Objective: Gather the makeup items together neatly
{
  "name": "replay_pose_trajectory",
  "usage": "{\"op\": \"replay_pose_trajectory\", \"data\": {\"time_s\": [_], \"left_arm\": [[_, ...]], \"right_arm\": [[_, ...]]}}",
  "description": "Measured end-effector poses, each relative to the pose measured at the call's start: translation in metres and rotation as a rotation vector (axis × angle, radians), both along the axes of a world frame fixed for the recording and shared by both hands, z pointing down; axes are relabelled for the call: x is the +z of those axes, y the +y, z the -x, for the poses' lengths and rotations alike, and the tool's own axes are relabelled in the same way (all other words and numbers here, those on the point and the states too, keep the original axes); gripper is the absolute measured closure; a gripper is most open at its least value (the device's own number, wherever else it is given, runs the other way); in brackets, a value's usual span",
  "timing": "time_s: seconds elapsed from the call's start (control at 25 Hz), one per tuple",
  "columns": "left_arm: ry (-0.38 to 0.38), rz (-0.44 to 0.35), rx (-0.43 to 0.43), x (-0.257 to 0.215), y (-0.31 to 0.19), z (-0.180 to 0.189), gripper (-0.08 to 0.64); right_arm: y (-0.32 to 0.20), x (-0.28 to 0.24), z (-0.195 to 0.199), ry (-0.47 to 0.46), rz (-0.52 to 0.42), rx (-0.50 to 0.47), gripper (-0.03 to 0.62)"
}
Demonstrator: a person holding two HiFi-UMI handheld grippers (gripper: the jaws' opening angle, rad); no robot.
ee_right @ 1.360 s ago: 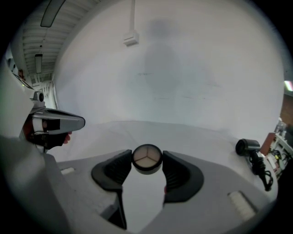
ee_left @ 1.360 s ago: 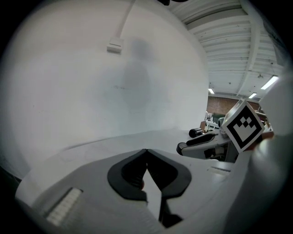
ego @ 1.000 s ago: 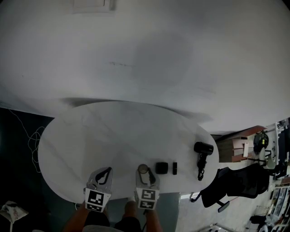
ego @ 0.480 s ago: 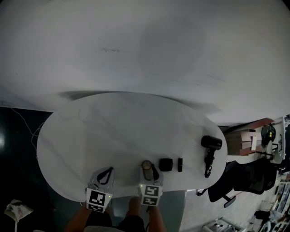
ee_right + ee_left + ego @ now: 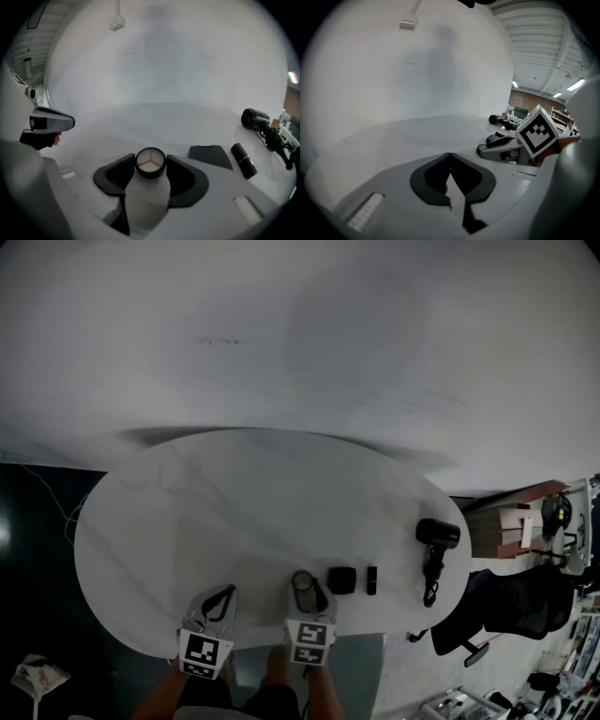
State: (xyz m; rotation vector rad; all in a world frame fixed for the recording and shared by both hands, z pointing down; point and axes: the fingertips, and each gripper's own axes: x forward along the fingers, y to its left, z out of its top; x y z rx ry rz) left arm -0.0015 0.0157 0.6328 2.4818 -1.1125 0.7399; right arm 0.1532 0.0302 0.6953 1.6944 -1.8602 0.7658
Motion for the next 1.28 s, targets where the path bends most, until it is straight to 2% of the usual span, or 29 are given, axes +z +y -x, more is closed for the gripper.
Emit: {"op": "replay_pose_trajectory", "data": {"time_s": [0.24,0.32,0.72,1.0,1.28], "left_arm": [[0.004,-0.002,0.004,-0.002,-0.003,-0.001,0.551],[0.005,-0.005,0.005,-0.004,-0.003,-0.002,0.551],[0.016,-0.04,0.008,-0.021,-0.008,-0.007,0.551],[0.04,-0.115,0.008,-0.061,-0.017,-0.016,0.551],[0.078,-0.24,-0.005,-0.133,-0.022,-0.024,0.551]], "right_arm": [[-0.001,-0.004,0.0,-0.017,-0.02,0.02,0.374],[-0.001,-0.007,0.001,-0.025,-0.036,0.021,0.327],[-0.005,-0.029,-0.004,-0.027,-0.076,0.027,0.327],[-0.013,-0.078,-0.017,-0.005,-0.176,0.027,0.327],[-0.018,-0.161,-0.021,0.012,-0.311,-0.008,0.328]]}}
